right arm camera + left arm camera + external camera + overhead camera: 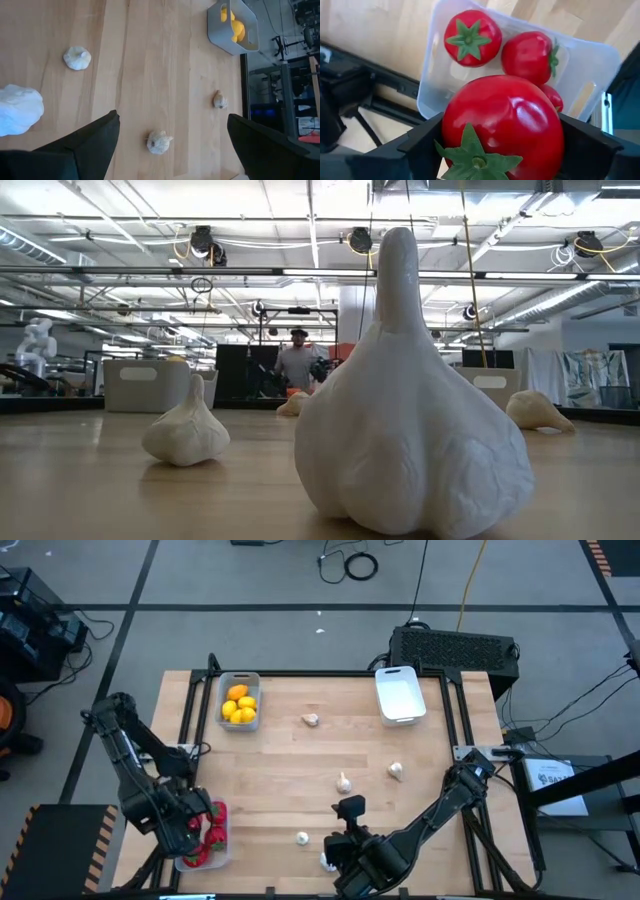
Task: Sort produce into baskets
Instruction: Put the red tomato into the transparent bin
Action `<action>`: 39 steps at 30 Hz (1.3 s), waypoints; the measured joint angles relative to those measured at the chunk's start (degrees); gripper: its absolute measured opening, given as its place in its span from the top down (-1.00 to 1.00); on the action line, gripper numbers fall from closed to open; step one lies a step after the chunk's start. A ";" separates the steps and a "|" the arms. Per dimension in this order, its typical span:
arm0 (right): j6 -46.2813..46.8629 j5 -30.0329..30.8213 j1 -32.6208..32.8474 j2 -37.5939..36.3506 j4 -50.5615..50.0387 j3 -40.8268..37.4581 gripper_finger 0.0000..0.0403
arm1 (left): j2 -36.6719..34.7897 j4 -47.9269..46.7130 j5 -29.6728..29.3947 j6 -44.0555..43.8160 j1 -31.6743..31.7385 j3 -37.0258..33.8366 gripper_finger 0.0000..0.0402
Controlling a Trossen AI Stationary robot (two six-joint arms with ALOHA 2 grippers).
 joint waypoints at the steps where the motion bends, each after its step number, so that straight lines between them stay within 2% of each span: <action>1: -0.25 0.01 -0.01 0.00 0.05 0.00 -0.77 | 0.00 -0.03 0.39 -0.78 -0.06 -0.40 -0.62; 12: -3.90 0.09 -0.96 0.00 1.13 0.00 -0.77 | 0.28 1.23 1.36 -4.00 -0.06 -2.73 -0.62; 17: -7.11 0.08 -1.75 0.00 2.93 0.00 -0.77 | 0.31 2.29 0.51 -0.39 -0.06 -2.73 -0.62; 22: -9.69 0.07 -3.00 0.00 4.13 0.00 -0.77 | 0.31 4.10 -3.25 0.61 0.35 -2.73 -0.62; 27: -10.88 0.08 -4.58 0.00 4.77 0.00 -0.77 | 0.31 5.27 -9.42 1.87 0.96 -2.73 -0.62; 32: -10.92 0.08 -6.11 0.00 4.79 0.00 -0.77 | 0.31 5.67 -9.61 1.99 0.92 -2.72 -0.62; 39: -10.92 0.05 -7.62 0.00 4.84 0.00 -0.77 | 1.38 1.77 -9.05 -5.00 1.68 -2.68 -0.63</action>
